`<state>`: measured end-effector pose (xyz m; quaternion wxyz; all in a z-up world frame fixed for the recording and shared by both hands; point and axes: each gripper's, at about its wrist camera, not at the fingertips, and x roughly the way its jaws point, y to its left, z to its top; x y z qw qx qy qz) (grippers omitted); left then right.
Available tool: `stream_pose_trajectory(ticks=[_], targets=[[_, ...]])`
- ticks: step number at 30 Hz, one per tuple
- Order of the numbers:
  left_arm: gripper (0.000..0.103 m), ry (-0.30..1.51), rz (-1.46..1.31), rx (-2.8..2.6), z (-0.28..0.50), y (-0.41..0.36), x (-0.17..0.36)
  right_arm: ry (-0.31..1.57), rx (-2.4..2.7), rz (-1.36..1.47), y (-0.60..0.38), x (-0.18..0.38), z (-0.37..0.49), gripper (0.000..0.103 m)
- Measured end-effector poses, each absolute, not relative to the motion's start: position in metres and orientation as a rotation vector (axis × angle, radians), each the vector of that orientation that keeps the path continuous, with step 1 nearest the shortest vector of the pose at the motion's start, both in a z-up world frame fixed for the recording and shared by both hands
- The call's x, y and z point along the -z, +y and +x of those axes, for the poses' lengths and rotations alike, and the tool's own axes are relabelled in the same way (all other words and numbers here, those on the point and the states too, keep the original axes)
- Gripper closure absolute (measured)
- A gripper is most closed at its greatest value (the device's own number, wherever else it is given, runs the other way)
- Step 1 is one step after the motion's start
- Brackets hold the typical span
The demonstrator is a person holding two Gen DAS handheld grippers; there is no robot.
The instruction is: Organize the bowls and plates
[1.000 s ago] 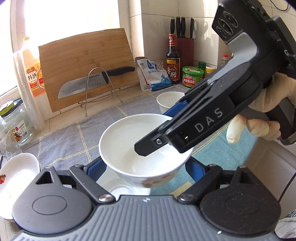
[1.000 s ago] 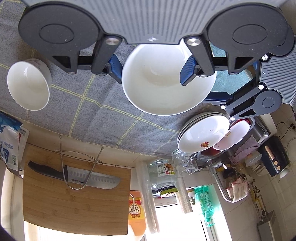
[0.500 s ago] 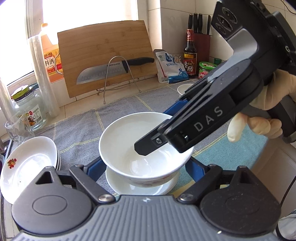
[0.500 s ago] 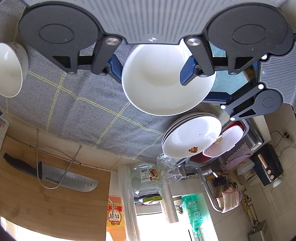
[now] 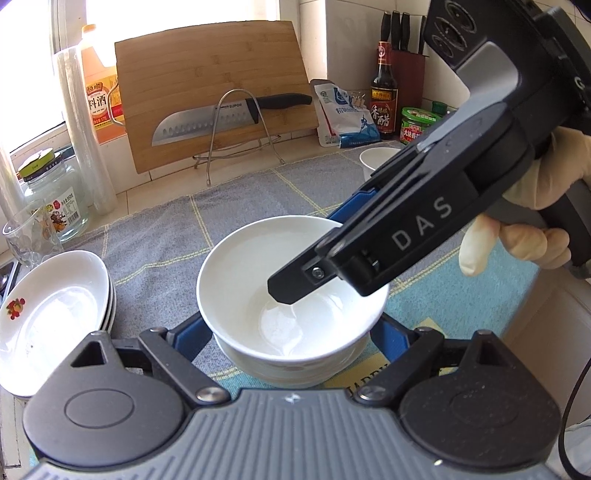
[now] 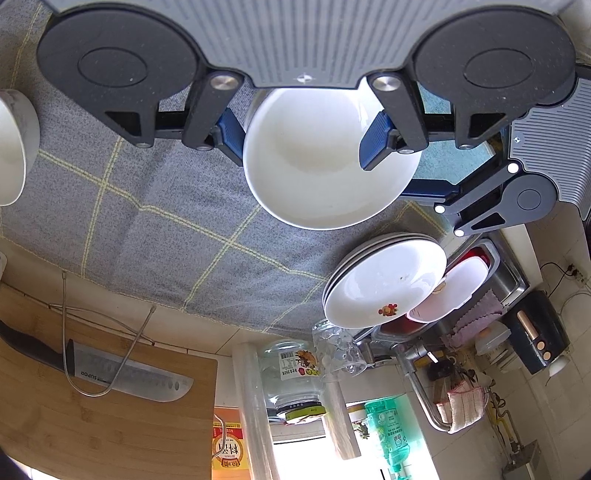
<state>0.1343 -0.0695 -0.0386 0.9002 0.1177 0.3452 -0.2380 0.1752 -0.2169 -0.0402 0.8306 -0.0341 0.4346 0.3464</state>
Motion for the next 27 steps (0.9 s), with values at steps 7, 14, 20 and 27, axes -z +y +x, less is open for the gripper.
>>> stream_pose_trajectory(ticks=[7, 14, 20, 27], targets=[[0.012, 0.717, 0.251, 0.49, 0.1348, -0.0713, 0.04, 0.927, -0.73, -0.073, -0.2157, 0.0438, 0.1765, 0.032], [0.012, 0.723, 0.253, 0.488, 0.1349, -0.0721, 0.0417, 0.928, -0.729, -0.071, -0.2153, 0.0458, 0.1763, 0.032], [0.012, 0.731, 0.25, 0.488, 0.1359, -0.0729, 0.0435, 0.932, -0.723, -0.073, -0.2144, 0.0489, 0.1762, 0.032], [0.01, 0.731, 0.221, 0.492, 0.137, -0.0692, 0.0463, 0.916, -0.719, -0.071, -0.2147, 0.0484, 0.1746, 0.016]])
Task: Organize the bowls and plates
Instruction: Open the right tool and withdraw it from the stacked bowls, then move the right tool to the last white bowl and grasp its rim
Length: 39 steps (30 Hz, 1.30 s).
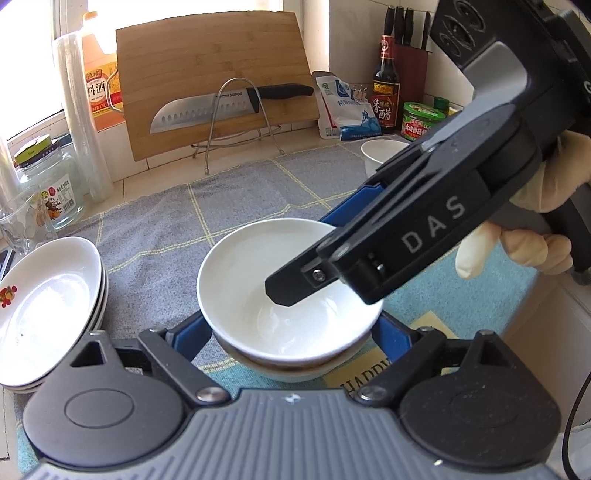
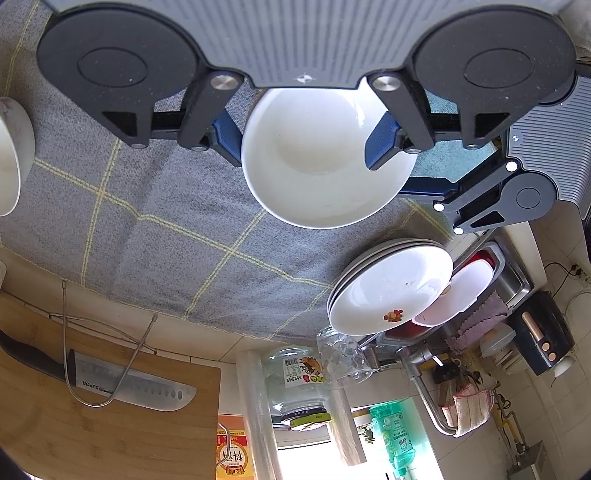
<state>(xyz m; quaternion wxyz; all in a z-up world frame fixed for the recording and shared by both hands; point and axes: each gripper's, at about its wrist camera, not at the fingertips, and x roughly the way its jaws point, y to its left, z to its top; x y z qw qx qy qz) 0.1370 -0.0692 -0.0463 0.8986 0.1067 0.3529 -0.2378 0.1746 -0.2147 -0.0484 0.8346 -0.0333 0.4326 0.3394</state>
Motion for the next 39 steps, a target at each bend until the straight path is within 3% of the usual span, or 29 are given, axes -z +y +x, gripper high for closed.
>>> stream_pose_trajectory(ticks=[4, 10, 25, 39], targets=[[0.004, 0.706, 0.226, 0.498, 0.132, -0.067, 0.045, 0.896, -0.72, -0.061, -0.217, 0.044, 0.172, 0.007], [0.004, 0.686, 0.227, 0.515, 0.124, -0.061, 0.04, 0.87, -0.687, -0.083, -0.219, 0.037, 0.167, 0.003], [0.001, 0.606, 0.253, 0.722, 0.122, -0.059, 0.017, 0.772, -0.435, -0.101, -0.249, 0.017, 0.137, 0.0], [0.001, 0.521, 0.277, 0.858, 0.125, -0.133, 0.01, 0.779, -0.105, -0.104, -0.335, 0.019, 0.114, 0.0]])
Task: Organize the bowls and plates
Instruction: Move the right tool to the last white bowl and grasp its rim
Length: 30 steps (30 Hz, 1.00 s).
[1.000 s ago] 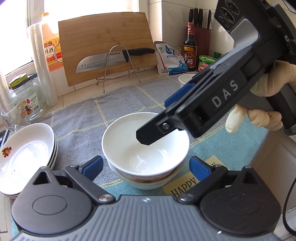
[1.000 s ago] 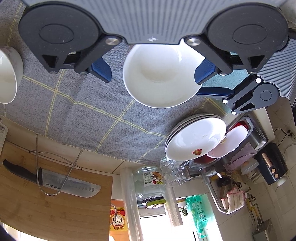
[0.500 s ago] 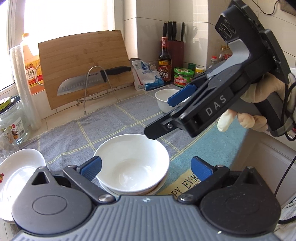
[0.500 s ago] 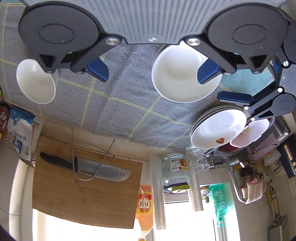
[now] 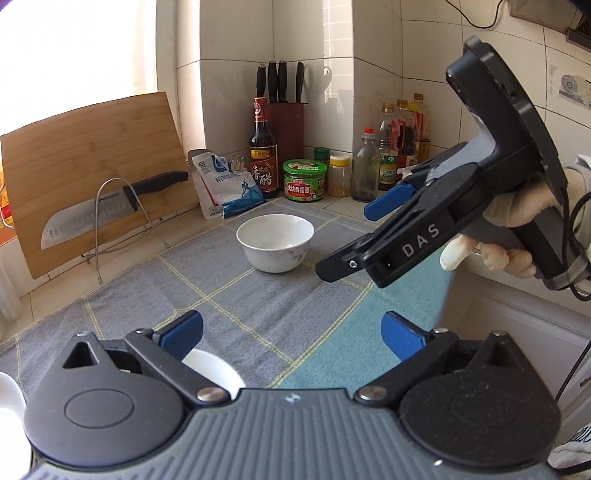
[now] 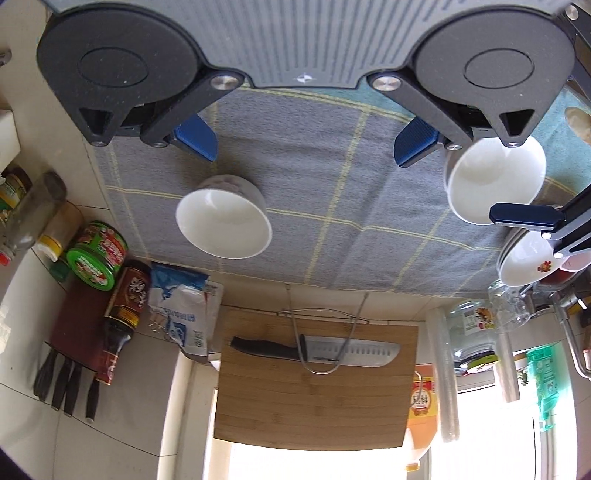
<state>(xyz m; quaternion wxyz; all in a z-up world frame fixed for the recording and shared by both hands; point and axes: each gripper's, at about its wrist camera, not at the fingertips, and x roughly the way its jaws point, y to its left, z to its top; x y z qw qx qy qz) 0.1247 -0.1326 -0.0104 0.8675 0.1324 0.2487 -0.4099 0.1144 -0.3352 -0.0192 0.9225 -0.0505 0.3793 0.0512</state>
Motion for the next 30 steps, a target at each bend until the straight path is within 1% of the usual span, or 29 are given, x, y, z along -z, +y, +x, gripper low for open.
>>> stream_pose_trajectory(ticks=[9, 15, 30], targets=[[0.001, 0.554, 0.266, 0.7, 0.148, -0.206, 0.03, 0.795, -0.111, -0.117, -0.41, 0.036, 0.158, 0.0], [0.001, 0.587, 0.225, 0.573, 0.174, -0.238, 0.048, 0.805, -0.165, -0.142, -0.447, 0.043, 0.194, 0.0], [0.001, 0.615, 0.217, 0.452, 0.216, -0.295, 0.08, 0.803, -0.394, -0.167, -0.454, 0.058, 0.251, 0.0]])
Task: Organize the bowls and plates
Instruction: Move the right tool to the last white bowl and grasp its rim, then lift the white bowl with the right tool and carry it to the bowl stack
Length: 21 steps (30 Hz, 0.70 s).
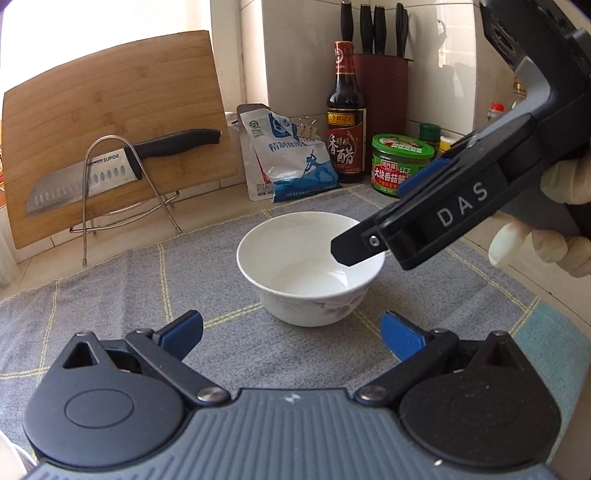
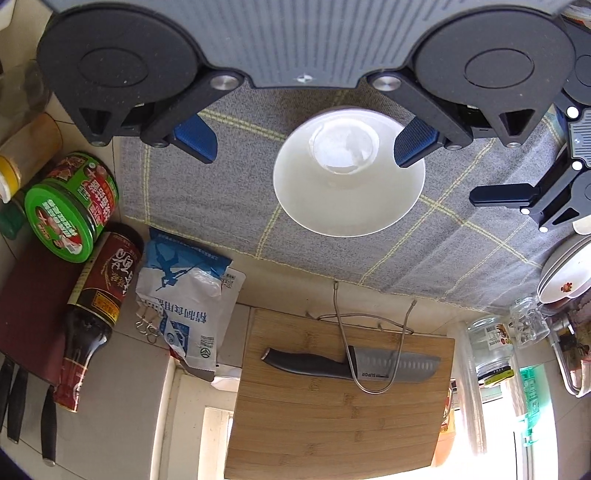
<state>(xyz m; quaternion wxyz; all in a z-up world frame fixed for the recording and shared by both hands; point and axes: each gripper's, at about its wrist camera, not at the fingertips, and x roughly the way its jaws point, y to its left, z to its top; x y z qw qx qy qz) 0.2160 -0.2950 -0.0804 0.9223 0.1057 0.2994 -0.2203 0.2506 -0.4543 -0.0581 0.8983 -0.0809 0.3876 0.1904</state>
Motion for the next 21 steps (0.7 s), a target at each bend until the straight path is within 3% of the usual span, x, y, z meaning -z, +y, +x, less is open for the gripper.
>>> stream_pose_trajectory(ticks=[14, 21], targets=[[0.001, 0.626, 0.195, 0.448, 0.238, -0.308, 0.097, 0.844, -0.516, -0.184, -0.446, 0.074, 0.278, 0.001], [0.004, 0.615, 0.197, 0.466, 0.245, -0.316, 0.099, 0.88, -0.573, -0.142, -0.45, 0.079, 0.296, 0.014]])
